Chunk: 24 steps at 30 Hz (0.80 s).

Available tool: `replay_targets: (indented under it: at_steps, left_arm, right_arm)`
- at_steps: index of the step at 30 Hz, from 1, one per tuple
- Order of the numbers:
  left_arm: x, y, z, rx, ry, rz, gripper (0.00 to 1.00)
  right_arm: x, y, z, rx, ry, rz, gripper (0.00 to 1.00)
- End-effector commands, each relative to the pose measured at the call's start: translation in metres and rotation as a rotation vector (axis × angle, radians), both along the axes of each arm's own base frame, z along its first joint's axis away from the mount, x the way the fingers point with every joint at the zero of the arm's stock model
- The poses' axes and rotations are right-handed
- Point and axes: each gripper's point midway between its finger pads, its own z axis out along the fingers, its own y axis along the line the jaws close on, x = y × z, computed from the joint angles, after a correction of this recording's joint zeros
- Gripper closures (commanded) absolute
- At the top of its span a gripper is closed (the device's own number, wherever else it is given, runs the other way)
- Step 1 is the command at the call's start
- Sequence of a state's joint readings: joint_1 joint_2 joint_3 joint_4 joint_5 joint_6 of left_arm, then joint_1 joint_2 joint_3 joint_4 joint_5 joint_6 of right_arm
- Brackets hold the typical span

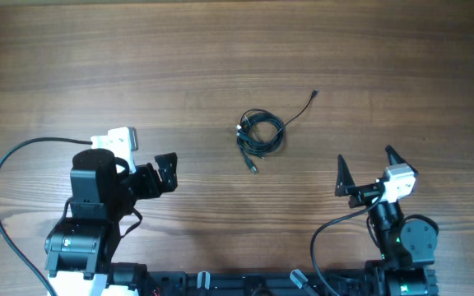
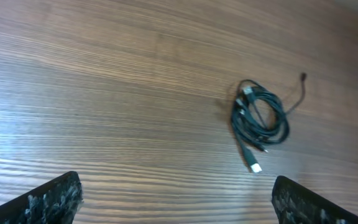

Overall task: Untangle cables
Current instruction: 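Move both grippers forward toward the black cable bundle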

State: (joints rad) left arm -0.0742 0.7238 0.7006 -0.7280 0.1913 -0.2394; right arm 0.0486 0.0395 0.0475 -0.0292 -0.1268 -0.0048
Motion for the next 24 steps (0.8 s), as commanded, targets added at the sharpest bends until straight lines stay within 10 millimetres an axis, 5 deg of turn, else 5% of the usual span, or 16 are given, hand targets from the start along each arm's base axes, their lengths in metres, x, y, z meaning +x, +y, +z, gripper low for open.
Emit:
replay_targets:
  at_steps: [1,11,16,24]
  left_arm:
    - [0.004,-0.010,0.012,-0.043,-0.030,-0.038,0.00]
    - [0.034,0.004,0.016,0.021,0.016,0.060,0.00]
    - [0.053,-0.010,0.002,-0.012,0.118,0.078,0.00]
    - [0.058,-0.024,-0.015,-0.014,0.187,0.174,0.00]
  right_arm:
    - [0.000,-0.006,0.024,0.031,0.017,-0.033,0.00]
    - [0.025,0.006,0.033,0.077,0.284,0.015,0.00]
    - [0.041,0.011,0.034,0.203,0.507,-0.002,0.00]
    - [0.042,0.011,0.024,0.116,0.767,0.000,0.00]
